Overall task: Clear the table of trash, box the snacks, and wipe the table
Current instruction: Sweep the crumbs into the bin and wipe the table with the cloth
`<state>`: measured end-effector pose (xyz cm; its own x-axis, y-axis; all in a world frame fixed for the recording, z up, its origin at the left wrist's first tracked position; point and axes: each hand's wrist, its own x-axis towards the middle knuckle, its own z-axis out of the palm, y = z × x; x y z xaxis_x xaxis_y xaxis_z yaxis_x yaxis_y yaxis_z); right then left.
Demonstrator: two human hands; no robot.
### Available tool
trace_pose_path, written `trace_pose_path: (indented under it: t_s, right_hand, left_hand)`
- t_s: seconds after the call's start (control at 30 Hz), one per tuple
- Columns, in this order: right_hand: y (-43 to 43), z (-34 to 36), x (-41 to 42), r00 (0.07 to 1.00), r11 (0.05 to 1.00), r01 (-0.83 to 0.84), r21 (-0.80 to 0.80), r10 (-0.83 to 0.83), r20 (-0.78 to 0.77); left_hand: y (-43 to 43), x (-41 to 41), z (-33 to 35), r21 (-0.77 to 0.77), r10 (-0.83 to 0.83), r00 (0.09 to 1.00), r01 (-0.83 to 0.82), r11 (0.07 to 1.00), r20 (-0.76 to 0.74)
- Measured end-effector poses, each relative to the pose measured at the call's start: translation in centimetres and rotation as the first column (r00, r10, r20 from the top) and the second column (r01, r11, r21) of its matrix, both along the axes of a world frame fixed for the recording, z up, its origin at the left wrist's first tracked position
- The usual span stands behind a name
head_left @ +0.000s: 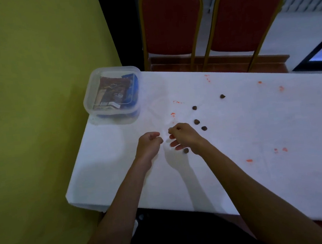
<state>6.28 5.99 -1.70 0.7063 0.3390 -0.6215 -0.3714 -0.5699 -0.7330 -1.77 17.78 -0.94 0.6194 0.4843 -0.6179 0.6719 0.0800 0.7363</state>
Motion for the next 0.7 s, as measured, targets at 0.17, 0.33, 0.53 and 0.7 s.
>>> trace_pose_path:
  t_s: [0.17,0.33,0.53,0.7]
  right_hand:
    - [-3.9,0.2,-0.8,0.999,0.999,0.039,0.01,-0.039,0.01]
    - [-8.4,0.2,-2.2,0.998,0.998,0.056,0.015,-0.056,0.01]
    - [-14.4,0.4,-3.7,0.983,0.982,0.182,0.04,-0.182,-0.008]
    - [-20.5,0.8,-3.9,0.963,0.963,0.266,0.035,-0.267,0.033]
  left_hand:
    - [-3.6,-0.4,0.0,-0.008,-0.054,0.999,0.054,0.999,0.003]
    - [-7.5,-1.1,0.0,-0.014,-0.092,0.996,0.092,0.996,0.011]
    - [-13.4,-1.6,-0.6,-0.005,-0.159,0.987,0.159,0.987,0.021]
    - [-19.9,-1.0,-0.2,0.019,-0.275,0.96,0.274,0.962,0.054]
